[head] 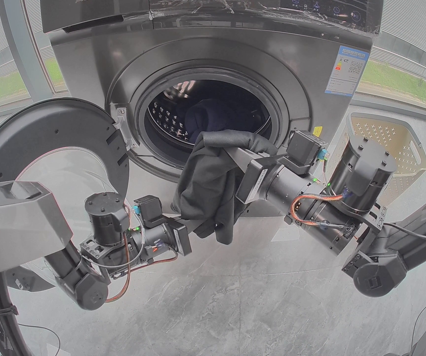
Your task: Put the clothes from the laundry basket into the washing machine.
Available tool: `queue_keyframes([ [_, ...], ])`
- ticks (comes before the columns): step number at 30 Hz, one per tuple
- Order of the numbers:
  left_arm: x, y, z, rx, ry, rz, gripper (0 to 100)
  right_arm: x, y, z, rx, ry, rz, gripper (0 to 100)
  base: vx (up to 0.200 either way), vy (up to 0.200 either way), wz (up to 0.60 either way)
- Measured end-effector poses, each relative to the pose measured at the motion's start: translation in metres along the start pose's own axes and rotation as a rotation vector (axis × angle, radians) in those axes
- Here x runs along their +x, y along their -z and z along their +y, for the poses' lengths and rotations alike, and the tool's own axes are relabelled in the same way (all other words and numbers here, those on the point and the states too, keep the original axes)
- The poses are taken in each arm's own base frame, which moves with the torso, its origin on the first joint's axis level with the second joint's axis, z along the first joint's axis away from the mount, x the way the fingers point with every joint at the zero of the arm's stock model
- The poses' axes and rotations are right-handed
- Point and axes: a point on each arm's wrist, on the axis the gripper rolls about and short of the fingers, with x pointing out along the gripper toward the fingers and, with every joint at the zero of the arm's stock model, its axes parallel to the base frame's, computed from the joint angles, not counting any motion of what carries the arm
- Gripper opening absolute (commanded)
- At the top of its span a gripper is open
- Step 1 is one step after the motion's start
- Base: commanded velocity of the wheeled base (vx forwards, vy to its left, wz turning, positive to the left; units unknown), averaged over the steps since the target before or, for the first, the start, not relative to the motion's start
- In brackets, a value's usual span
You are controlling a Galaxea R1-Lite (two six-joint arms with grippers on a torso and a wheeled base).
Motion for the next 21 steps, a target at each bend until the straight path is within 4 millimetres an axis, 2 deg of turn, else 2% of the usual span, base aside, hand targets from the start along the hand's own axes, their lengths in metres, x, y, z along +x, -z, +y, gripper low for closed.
queue_keyframes([
  [6, -0.029, -0.011, -0.033, 0.032, 0.055, -0.056, 0, 0.001, 0.012, -0.010, -0.007, 0.017, -0.004, 0, 0.000, 0.000, 0.00],
  [12, -0.053, -0.032, -0.054, 0.060, 0.100, -0.136, 0, -0.007, 0.035, -0.018, -0.015, 0.031, 0.057, 0, 0.000, 0.000, 0.00],
  [13, -0.055, -0.034, -0.055, 0.063, 0.103, -0.143, 0, -0.008, 0.037, -0.018, -0.016, 0.032, 0.064, 100, 0.000, 0.000, 0.00],
  [21, -0.064, -0.050, -0.063, 0.080, 0.117, -0.208, 0, -0.021, 0.052, -0.021, -0.028, 0.040, 0.112, 100, 0.000, 0.000, 0.00],
])
